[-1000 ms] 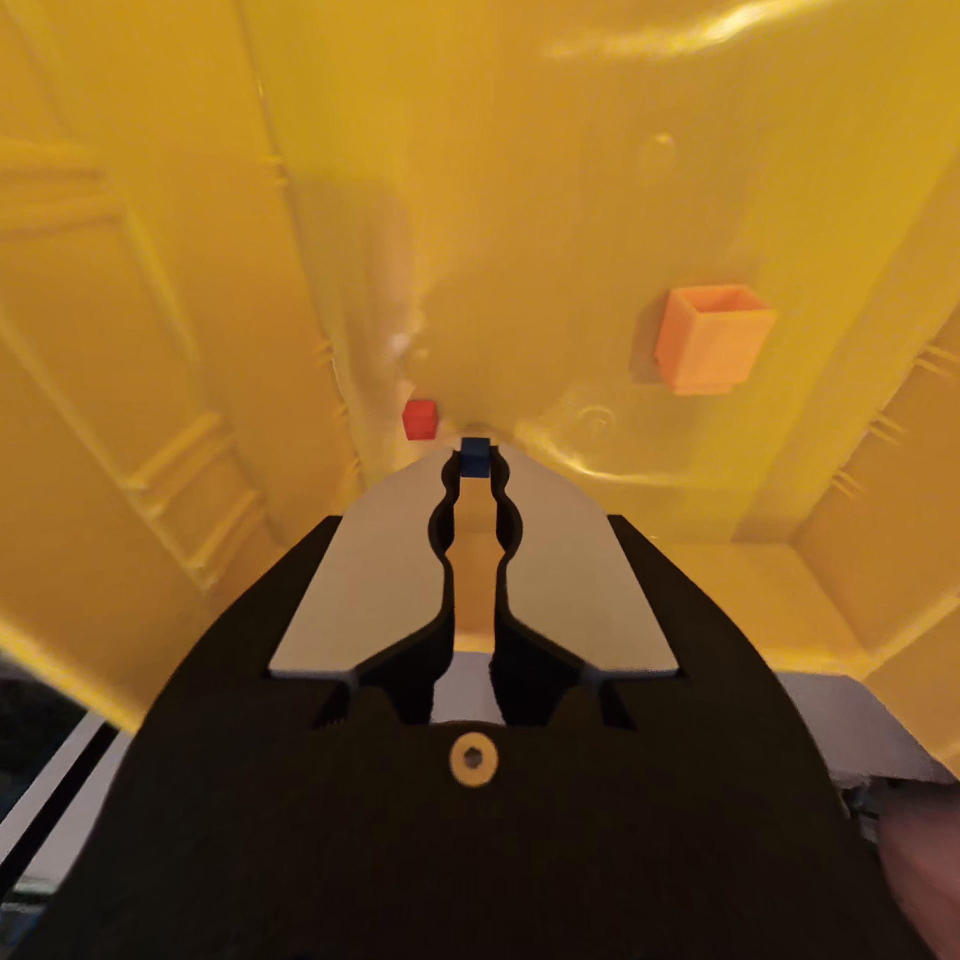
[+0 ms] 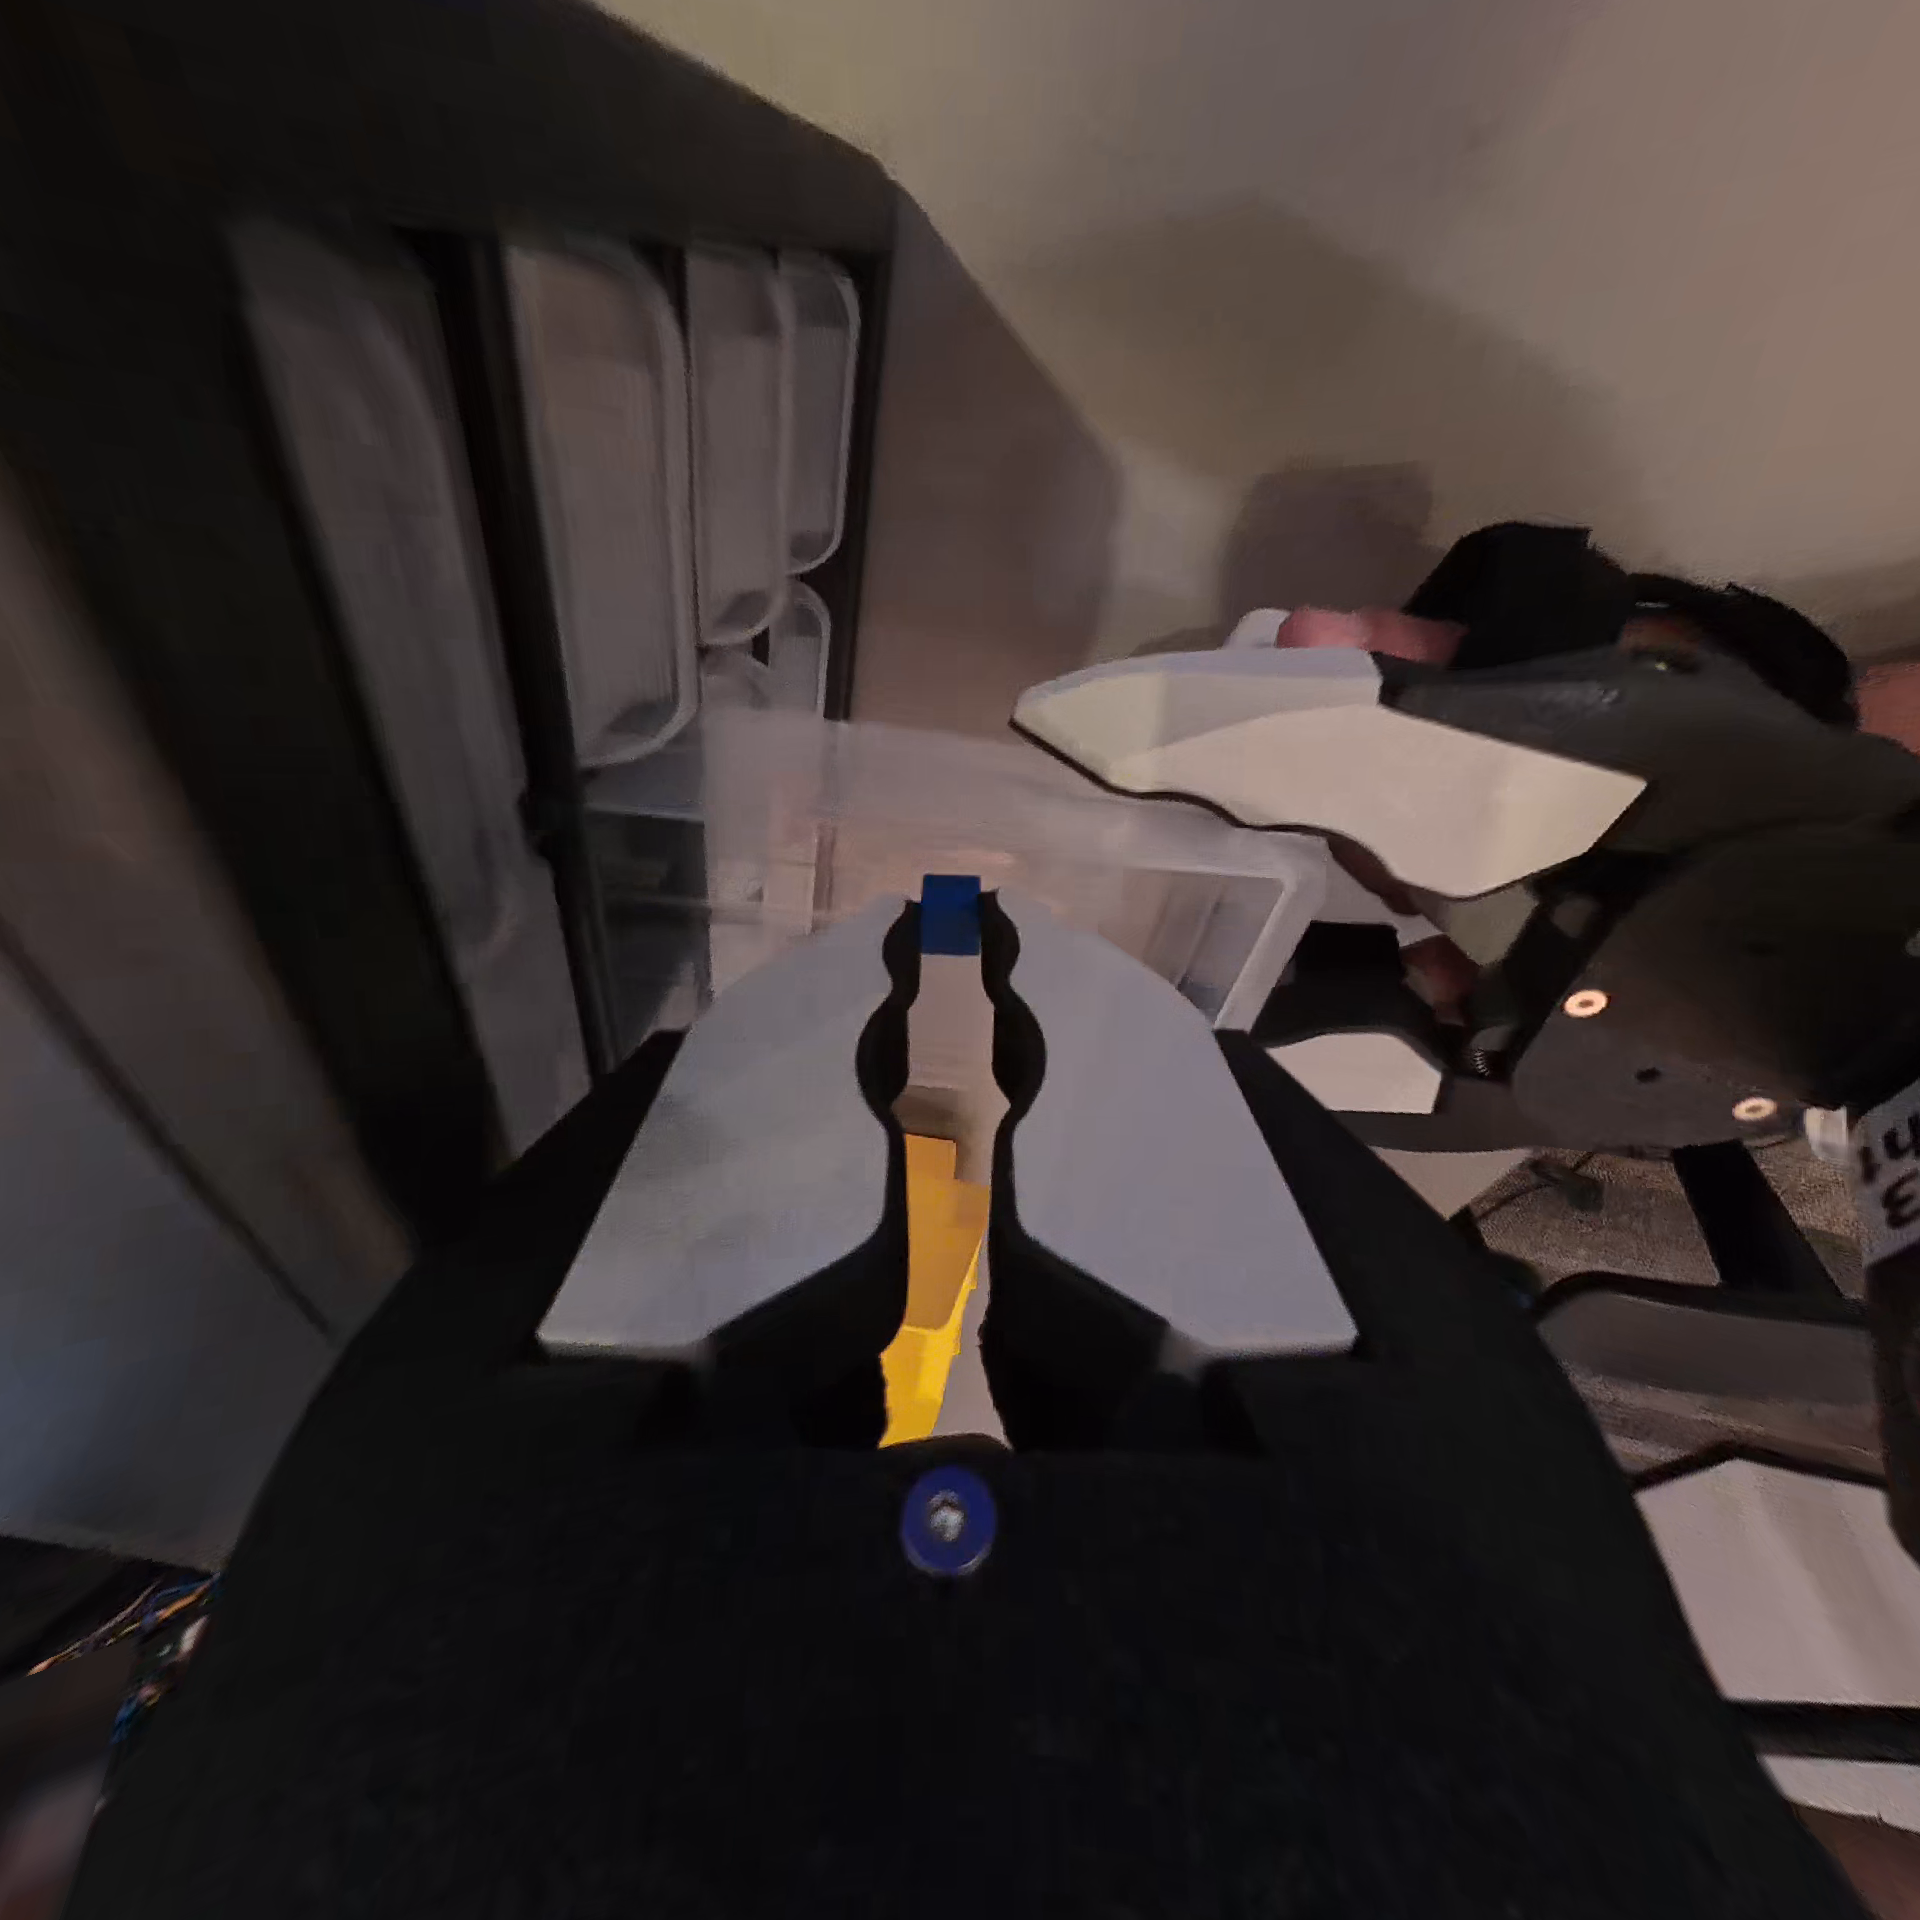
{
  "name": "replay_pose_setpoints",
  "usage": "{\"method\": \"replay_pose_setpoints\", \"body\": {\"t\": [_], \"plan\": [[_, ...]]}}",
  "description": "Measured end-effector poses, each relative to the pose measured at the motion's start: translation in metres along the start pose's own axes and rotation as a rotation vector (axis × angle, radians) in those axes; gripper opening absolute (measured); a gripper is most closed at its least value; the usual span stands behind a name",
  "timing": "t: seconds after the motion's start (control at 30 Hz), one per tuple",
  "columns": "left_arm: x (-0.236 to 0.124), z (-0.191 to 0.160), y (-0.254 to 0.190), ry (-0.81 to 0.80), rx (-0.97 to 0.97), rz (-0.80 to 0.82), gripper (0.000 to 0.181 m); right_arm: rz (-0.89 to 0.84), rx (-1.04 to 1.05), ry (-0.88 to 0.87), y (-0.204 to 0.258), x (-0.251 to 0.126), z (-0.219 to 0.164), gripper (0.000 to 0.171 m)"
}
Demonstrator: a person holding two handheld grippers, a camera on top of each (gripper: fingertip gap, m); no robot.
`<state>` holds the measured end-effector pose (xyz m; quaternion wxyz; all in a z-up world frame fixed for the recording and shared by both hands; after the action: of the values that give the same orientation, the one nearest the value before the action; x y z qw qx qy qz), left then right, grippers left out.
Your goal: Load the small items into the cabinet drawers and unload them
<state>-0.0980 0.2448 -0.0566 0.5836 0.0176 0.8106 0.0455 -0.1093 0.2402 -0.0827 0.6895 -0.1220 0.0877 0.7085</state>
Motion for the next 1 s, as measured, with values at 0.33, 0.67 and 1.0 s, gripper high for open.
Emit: {"method": "replay_pose_setpoints", "body": {"t": [0.33,0.67,1.0], "plan": [[0.024,-0.005,-0.004,0.137,-0.035,0.072,0.011,-0.015,-0.026,0.000,0.002,-0.005,-0.002,0.068],[0.022,-0.008,0.000,0.069,-0.079,0.098,0.042,-0.019,-0.040,0.008,0.003,-0.003,-0.004,0.068],[-0.068,-0.095,-0.039,-0.973,-0.602,-0.229,0.040,-0.016,-0.038,0.007,0.002,-0.003,-0.003,0.068]]}}
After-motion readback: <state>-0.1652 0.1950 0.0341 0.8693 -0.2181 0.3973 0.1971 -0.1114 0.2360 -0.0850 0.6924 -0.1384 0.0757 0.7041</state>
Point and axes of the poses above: each gripper's, where its closed fingertips meet, x out along the fingers, z out of its top, y = z × x across the jaws, the point moved 1 cm from there along -x, back along the fingers, and after that the axes turned 11 degrees about y, right-handed, at the moved point
